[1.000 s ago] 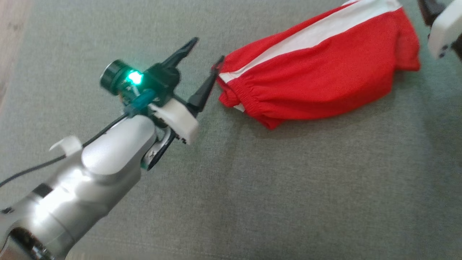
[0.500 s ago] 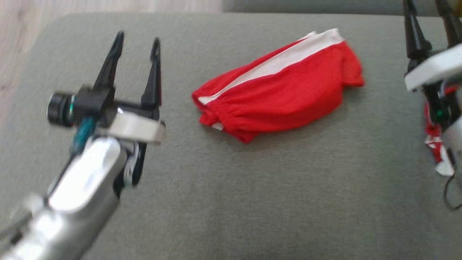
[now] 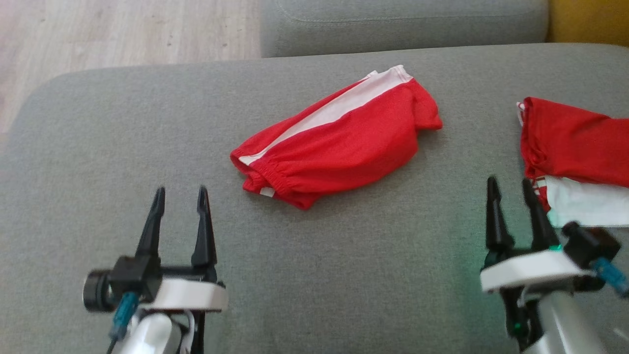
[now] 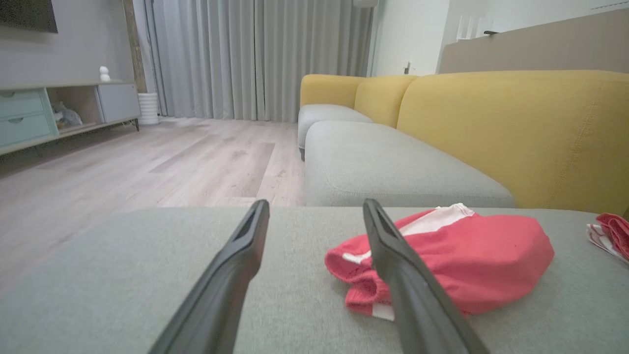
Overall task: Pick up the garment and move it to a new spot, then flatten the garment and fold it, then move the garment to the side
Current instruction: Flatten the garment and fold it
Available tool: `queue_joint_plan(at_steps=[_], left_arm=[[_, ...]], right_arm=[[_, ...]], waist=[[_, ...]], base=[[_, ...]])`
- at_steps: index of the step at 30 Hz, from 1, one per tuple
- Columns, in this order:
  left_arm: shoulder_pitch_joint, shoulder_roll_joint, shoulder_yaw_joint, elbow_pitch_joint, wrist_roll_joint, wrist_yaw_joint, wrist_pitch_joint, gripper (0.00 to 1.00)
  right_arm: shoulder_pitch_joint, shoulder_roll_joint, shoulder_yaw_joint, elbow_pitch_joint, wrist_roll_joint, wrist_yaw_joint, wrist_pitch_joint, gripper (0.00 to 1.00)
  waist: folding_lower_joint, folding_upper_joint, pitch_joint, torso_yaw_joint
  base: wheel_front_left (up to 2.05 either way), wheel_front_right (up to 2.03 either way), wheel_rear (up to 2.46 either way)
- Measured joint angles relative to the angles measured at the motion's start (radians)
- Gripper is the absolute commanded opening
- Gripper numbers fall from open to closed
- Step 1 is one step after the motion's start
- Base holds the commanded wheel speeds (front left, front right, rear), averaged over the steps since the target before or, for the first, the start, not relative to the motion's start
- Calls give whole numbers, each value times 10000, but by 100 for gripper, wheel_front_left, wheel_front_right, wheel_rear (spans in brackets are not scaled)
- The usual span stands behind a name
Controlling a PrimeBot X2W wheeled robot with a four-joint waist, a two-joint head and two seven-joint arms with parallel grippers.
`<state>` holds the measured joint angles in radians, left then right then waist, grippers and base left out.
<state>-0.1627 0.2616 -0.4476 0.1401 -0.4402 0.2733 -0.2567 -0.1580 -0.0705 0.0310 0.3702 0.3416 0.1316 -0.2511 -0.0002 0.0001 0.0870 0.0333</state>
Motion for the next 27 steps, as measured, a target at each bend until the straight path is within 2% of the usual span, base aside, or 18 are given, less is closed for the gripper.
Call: queue_joint_plan(at_steps=[6, 13, 14, 21, 27], left_arm=[[627, -709, 915, 322, 752, -851, 0, 100], [448, -1283, 1369, 539, 1555, -1659, 0, 100], [242, -1427, 1448, 543, 1743, -1841, 0, 100], [-481, -1762, 1634, 662, 2148, -2332, 0, 100], [-927, -1992, 1712, 721, 2401, -2566, 0, 100]], right_arm=[[650, 159, 213, -504, -267, 0, 0, 100], [533, 169, 151, -779, -351, 0, 169, 100], [295, 171, 50, -865, -596, 0, 364, 100], [-1600, 167, -817, -846, -1137, 0, 1549, 100], [-3439, -121, -1664, 12, -1342, 0, 2675, 100]], waist=[[2, 0, 48, -145], [3, 0, 399, 84], [2, 0, 606, 183], [5, 0, 1522, 655], [6, 0, 2208, 1268]], base=[[0, 0, 0], [0, 0, 0], [0, 0, 0], [0, 0, 0], [0, 0, 0]])
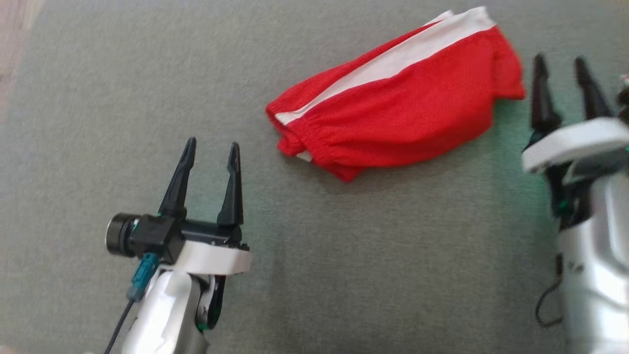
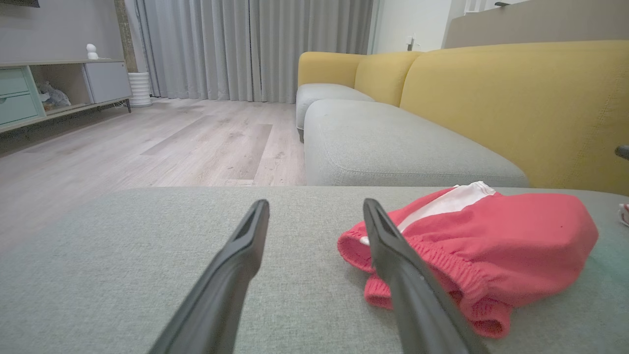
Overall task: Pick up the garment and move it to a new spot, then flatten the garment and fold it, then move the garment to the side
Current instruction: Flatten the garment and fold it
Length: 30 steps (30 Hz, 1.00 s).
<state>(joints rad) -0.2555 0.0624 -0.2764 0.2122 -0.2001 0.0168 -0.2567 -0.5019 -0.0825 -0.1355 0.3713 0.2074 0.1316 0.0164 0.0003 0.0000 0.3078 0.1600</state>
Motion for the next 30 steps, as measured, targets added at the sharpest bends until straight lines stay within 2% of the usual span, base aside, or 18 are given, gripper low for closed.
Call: queue_joint_plan(at_steps=[5, 6, 9, 12, 19, 20, 21, 22, 26, 30], left_arm=[[-320, -138, -29, 13, 92, -92, 0, 100], [-400, -159, -58, 12, 90, -96, 0, 100], [-483, -171, -81, 12, 88, -96, 0, 100], [-546, -192, -111, 12, 67, -96, 0, 100], [-665, -199, -196, 12, -77, -65, 0, 100], [-673, -199, -196, 12, -102, -63, 0, 100], [-674, -199, -199, 12, -109, -63, 0, 100], [-674, -199, -205, 13, -109, -56, 0, 100], [-673, -201, -219, 56, -105, 15, 0, 100], [-668, -201, -217, 125, -100, 21, 0, 100]], right_arm=[[-1258, -247, -953, 1444, -232, 0, 1409, 100], [-1611, -309, -1193, 2042, -244, -2, 1808, 100], [-1898, -385, -1246, 2581, -242, -2, 2180, 100], [-2189, -529, -974, 3179, -240, -2, 2560, 100], [-2698, -1356, 537, 3988, -305, -2, 3070, 100], [-2726, -1430, 763, 4040, -257, -2, 3106, 84], [-2756, -1511, 1001, 4092, -161, -2, 3154, 35], [-2775, -1565, 1214, 4126, -52, -2, 3200, 0], [-2773, -1674, 1779, 4232, 343, -2, 3070, 0], [-2593, -1720, 1751, 4439, 594, -2, 2497, 0]], waist=[[-1, 0, 468, 554], [-1, 0, 625, 760], [-1, 0, 755, 939], [-1, 0, 889, 1140], [-4, 0, 898, 1270], [-4, 0, 880, 1265], [-4, 0, 859, 1258], [-4, 0, 838, 1249], [-4, 0, 718, 1198], [-3, 0, 518, 1126]], base=[[0, 0, 0], [0, 0, 0], [0, 0, 0], [0, 0, 0], [0, 0, 0], [0, 0, 0], [0, 0, 0], [0, 0, 0], [0, 0, 0], [0, 0, 0]])
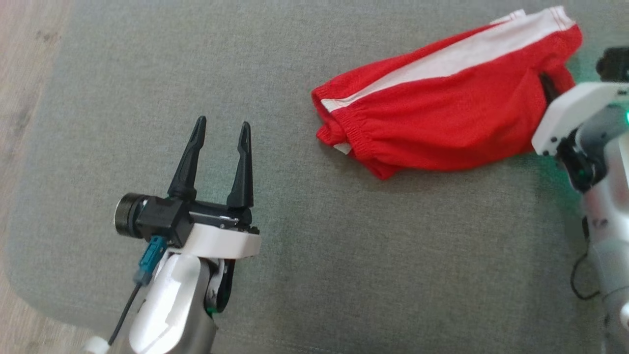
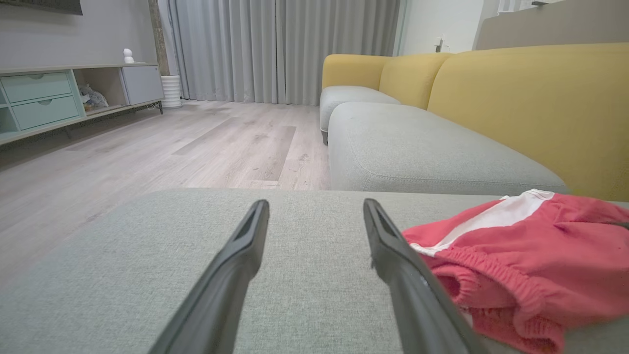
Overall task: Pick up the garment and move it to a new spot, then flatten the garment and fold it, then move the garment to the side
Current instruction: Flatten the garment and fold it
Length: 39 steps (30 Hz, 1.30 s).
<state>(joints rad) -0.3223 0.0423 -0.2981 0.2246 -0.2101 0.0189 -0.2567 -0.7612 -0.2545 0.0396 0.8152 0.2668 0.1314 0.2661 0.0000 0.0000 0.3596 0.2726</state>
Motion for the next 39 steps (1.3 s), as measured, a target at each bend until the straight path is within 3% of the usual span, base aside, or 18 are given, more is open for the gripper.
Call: queue_joint_plan(at_steps=[9, 20, 32, 39], left_arm=[[384, -2, 165, 102, 213, -17, 0, 100], [793, 2, 416, 159, 445, -194, 0, 100], [987, 4, 353, 349, 514, -368, 0, 100], [1107, 4, 303, 460, 516, -382, 0, 100]], right_arm=[[1436, -21, -1237, -362, 86, 0, -1636, 0], [3540, 1151, -3275, -1753, 15, 0, -2044, 0], [3440, 1726, -3285, -2345, 142, 0, -2127, 0], [3027, 1885, -2311, -2635, 650, 0, -2403, 0]], waist=[[-1, 0, -714, -449], [-2, 0, -1590, -1238], [0, 0, -1910, -1164], [-1, 0, -2229, -697]], base=[[0, 0, 0], [0, 0, 0], [0, 0, 0], [0, 0, 0]])
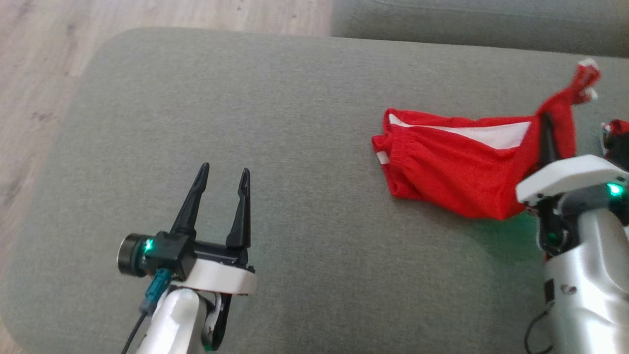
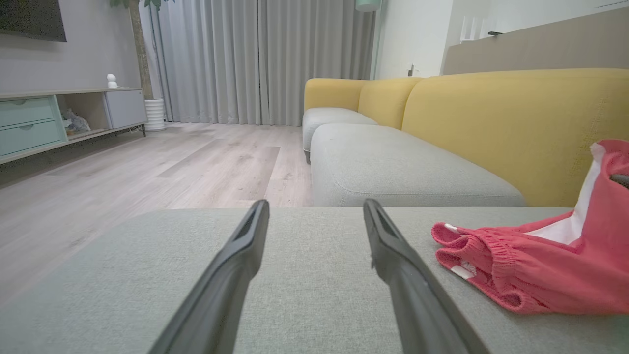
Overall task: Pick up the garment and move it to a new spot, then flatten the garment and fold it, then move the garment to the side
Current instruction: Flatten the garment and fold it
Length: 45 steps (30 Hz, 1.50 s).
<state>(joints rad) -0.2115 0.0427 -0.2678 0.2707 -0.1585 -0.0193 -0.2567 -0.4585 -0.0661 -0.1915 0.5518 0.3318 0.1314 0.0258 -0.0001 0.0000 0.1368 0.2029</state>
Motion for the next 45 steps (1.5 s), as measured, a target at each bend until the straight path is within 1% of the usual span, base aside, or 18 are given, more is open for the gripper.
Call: queue_joint_plan(at_steps=[1, 6, 11, 17, 25, 28, 30, 31, 32, 35, 39, 41, 45], left_arm=[[0, 0, 0, 0, 0, 0, 0, 100], [147, 2, -4, 0, 0, 0, 0, 100], [154, 2, -19, -2, 42, -79, 0, 100], [157, 2, -61, -12, 42, -81, 0, 100], [167, 2, -182, -59, 29, -58, 0, 100], [167, 2, -192, -73, 29, -56, 0, 100], [166, 4, -194, -73, 29, -15, 0, 100], [166, 4, -198, -73, 29, -13, 0, 100], [166, 4, -199, -71, 29, -15, 0, 100], [156, 2, -199, -25, 29, -19, 0, 100], [120, 4, -132, 13, 29, -82, 0, 100], [115, 6, -69, 19, 54, -86, 0, 100], [115, 6, 69, 23, 102, -88, 0, 100]], right_arm=[[0, 0, 0, 0, 0, 0, 0, 0], [-150, 29, 941, 63, 217, 0, 0, 0], [-409, 38, 2219, 497, 681, 0, -125, 0], [-497, 38, 3141, 1239, 965, 0, -410, 0], [-645, 35, 4140, 2240, 1080, 0, -713, 0], [-729, 29, 4698, 2537, 1037, 0, -821, 0], [-816, 25, 5160, 2815, 784, 0, -823, 0], [-866, 23, 5428, 2951, 654, 0, -813, 38], [-904, 23, 5691, 3066, 476, 0, -813, 100], [-940, 23, 6475, 3264, 127, 0, -823, 100], [-935, 25, 7329, 3158, 324, 0, -1053, 100], [-927, 21, 7588, 2986, 407, 0, -1273, 100], [-919, -92, 7612, 2395, 740, 0, -1824, 100]], waist=[[0, 0, 0, 0], [0, 0, -141, 412], [0, 0, -211, 892], [0, 0, -191, 1290], [1, 0, -43, 1456], [0, 0, 17, 1437], [1, 0, 63, 1400], [1, 0, 79, 1371], [1, 0, 92, 1333], [1, 0, 99, 1200], [1, 0, 0, 960], [1, 0, -76, 801], [0, 0, -268, 423]], base=[[0, 0, 0], [0, 0, 0], [0, 0, 0], [0, 0, 0], [0, 0, 0], [0, 0, 0], [0, 0, 0], [0, 0, 0], [0, 0, 0], [0, 0, 0], [0, 0, 0], [0, 0, 0], [0, 0, 0]])
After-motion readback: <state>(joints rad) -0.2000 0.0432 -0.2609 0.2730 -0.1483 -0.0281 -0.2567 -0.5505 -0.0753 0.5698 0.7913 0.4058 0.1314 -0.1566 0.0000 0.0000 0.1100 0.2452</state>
